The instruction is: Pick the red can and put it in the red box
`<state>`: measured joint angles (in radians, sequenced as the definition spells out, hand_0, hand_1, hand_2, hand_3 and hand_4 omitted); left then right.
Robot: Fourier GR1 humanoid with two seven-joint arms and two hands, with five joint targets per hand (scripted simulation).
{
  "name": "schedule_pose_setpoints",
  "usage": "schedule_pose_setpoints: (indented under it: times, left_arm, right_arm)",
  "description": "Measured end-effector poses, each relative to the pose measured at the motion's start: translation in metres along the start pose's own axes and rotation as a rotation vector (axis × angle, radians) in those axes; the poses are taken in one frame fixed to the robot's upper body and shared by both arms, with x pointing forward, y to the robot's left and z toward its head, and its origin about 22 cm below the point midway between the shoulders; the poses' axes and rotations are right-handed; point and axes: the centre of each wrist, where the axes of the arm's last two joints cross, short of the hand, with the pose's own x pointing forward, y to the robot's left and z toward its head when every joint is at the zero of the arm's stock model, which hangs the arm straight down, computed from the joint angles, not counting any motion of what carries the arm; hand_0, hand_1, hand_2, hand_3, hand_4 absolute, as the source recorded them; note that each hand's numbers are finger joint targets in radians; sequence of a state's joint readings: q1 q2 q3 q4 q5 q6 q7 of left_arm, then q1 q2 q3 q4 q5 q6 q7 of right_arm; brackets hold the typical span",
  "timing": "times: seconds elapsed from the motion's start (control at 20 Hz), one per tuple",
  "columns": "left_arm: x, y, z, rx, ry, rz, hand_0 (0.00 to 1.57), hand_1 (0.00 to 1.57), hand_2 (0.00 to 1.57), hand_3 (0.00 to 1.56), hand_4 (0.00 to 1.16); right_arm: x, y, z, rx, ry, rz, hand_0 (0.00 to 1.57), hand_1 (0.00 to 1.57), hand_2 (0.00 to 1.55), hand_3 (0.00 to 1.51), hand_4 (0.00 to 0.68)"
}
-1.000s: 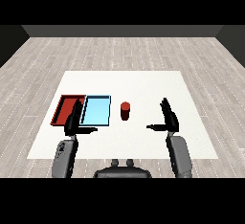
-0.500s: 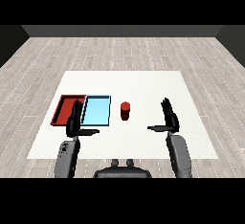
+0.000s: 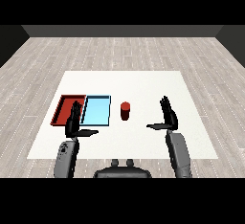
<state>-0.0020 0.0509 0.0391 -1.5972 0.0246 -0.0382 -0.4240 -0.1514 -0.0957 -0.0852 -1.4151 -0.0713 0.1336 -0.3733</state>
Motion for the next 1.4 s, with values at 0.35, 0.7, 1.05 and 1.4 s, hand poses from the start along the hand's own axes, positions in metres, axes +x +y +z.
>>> schedule_pose_setpoints:
  times: [0.35,0.7,1.05,1.4]
  left_arm:
    - [0.003,0.001,-0.01,0.014,-0.005,-0.011,0.0,0.0,0.0,0.0,0.0]
    - [-0.004,-0.001,0.004,0.018,0.002,-0.001,0.0,0.0,0.0,0.0,0.0]
    - [-0.006,-0.003,-0.003,0.02,-0.003,0.008,0.0,0.0,0.0,0.0,0.0]
    - [-0.004,0.003,-0.01,0.023,-0.004,0.01,0.0,0.0,0.0,0.0,0.0]
  right_arm:
    - [0.0,0.021,-0.023,0.015,0.021,-0.038,0.0,0.0,0.0,0.0,0.0]
    - [-0.014,0.036,-0.037,0.025,0.061,-0.096,0.0,0.0,0.0,0.0,0.0]
    - [-0.036,0.051,-0.052,0.028,0.092,-0.149,0.0,0.0,0.0,0.0,0.0]
    - [-0.052,0.077,-0.052,0.039,0.109,-0.167,0.0,0.0,0.0,0.0,0.0]
